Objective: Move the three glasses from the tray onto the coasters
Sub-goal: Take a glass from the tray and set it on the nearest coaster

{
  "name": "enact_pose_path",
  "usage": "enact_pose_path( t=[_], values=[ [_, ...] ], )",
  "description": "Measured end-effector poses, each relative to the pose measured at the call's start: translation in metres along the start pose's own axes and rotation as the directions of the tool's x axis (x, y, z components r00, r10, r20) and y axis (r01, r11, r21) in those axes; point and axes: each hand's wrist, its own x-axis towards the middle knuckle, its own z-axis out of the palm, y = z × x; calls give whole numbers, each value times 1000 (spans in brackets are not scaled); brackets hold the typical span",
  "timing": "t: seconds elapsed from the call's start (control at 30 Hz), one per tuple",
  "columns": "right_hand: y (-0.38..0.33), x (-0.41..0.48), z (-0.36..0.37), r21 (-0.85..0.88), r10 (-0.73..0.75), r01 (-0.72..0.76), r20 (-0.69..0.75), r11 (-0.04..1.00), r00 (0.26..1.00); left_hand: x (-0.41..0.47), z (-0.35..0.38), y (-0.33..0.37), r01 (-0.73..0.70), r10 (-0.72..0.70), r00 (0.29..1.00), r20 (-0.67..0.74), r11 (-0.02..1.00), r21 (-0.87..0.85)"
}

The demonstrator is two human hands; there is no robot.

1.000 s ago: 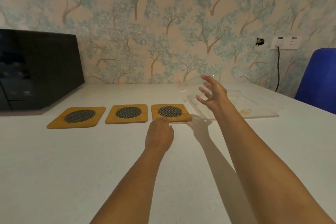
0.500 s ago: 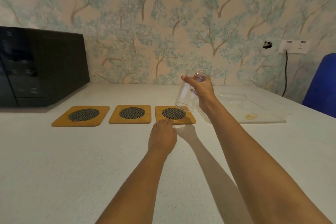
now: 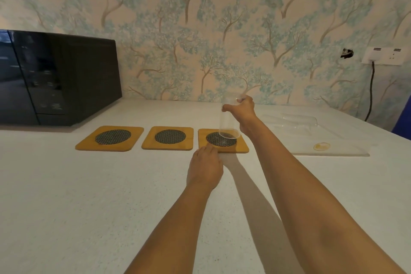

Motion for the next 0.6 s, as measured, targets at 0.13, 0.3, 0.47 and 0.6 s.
enact_pose_path(
  t=[0.13,0.3,0.47,0.6],
  values=[
    [5,6,5,-103,-67,61,-57,993,996,-2,-2,1,4,-4,1000,18,1000,18],
    [14,17,9,-185,-81,64,-86,981,993,0,1,-1,0,-7,996,84,997,79],
    [20,24,12,-196,-67,50,-81,979,994,2,0,-1,8,-21,992,122,995,104],
    [24,27,18,-214,-76,59,-73,975,994,3,1,0,27,-41,990,137,994,103]
  ],
)
